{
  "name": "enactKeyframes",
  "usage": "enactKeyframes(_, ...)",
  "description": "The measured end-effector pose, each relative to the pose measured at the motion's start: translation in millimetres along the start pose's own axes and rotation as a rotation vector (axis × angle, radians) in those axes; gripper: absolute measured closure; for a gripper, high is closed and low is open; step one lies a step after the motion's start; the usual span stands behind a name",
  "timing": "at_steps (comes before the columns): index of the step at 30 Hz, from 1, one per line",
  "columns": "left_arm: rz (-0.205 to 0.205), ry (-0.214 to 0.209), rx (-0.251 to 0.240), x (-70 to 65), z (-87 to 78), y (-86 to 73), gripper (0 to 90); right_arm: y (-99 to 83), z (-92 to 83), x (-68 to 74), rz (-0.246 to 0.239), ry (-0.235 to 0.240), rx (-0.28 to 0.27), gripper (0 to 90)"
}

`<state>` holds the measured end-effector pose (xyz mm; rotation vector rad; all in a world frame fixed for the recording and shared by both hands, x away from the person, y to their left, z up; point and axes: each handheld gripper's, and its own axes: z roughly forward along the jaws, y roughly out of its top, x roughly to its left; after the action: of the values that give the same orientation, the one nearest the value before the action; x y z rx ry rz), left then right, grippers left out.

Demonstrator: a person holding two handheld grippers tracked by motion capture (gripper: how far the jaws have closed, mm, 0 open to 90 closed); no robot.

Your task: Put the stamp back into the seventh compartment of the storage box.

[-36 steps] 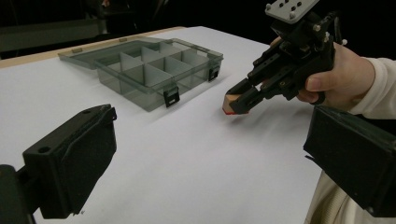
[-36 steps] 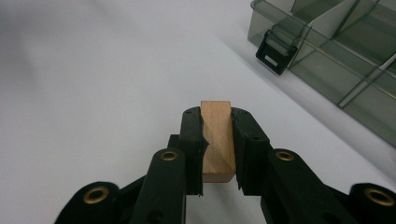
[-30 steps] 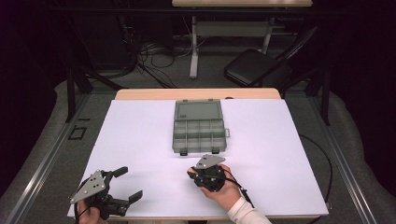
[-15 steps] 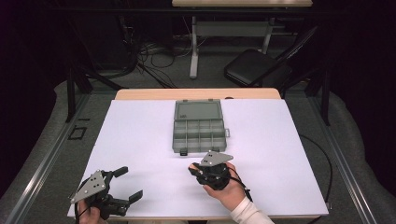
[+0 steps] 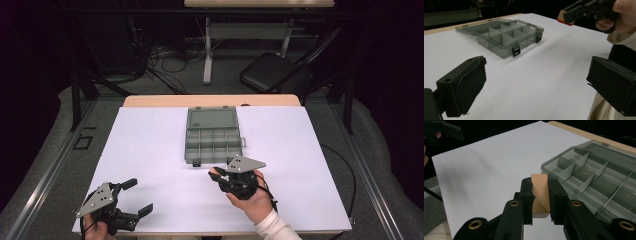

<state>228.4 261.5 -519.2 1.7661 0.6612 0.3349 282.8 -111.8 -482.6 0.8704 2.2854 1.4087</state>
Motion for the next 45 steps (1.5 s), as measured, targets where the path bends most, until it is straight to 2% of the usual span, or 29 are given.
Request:
enactKeyframes(1, 0.004, -0.012, 0.003, 0.7, -0.3, 0.2, 2.2, 1.2, -3.1, -1.4, 0.0, -0.003, -0.006, 75.7)
enactKeyframes(9, 0.005, -0.011, 0.005, 0.8, -0.1, 0.2, 2.2, 5.7, -19.5, -9.5, 0.02, -0.032, -0.053, 75.7)
enactKeyframes(12, 0.003, 0.002, 0.001, 0.2, 0.0, 0.1, 2.2, 6.6, -23.8, -12.7, 0.032, -0.044, -0.058, 75.7)
enactKeyframes(14, 0.005, -0.011, 0.005, 0.7, -0.2, 0.2, 2.2, 6.9, -25.6, -15.0, 0.036, -0.055, -0.06, 75.7)
enactKeyframes(27, 0.005, -0.011, 0.005, 0.9, -0.3, 0.2, 2.2, 12.6, -24.5, -20.5, 0.057, -0.101, -0.051, 75.7)
enactKeyframes(28, 0.004, 0.001, 0.003, 0.3, -0.1, 0.1, 2.2, 13.1, -24.2, -21.0, 0.055, -0.104, -0.051, 75.7)
enactKeyframes(29, 0.006, -0.011, 0.005, 0.9, -0.3, 0.2, 2.2, 13.6, -23.5, -21.5, 0.055, -0.11, -0.055, 75.7)
enactKeyframes(41, 0.006, -0.011, 0.006, 0.9, -0.2, 0.2, 2.2, 18.7, -19.8, -29.8, 0.079, -0.15, -0.025, 75.6)
enactKeyframes(42, 0.003, 0.012, -0.001, -0.3, 0.4, -0.1, 2.2, 19.1, -19.3, -30.0, 0.083, -0.15, -0.025, 75.7)
enactKeyframes(45, 0.001, 0.011, -0.001, -0.2, 0.4, -0.2, 2.2, 21.1, -17.7, -32.1, 0.082, -0.154, -0.018, 75.7)
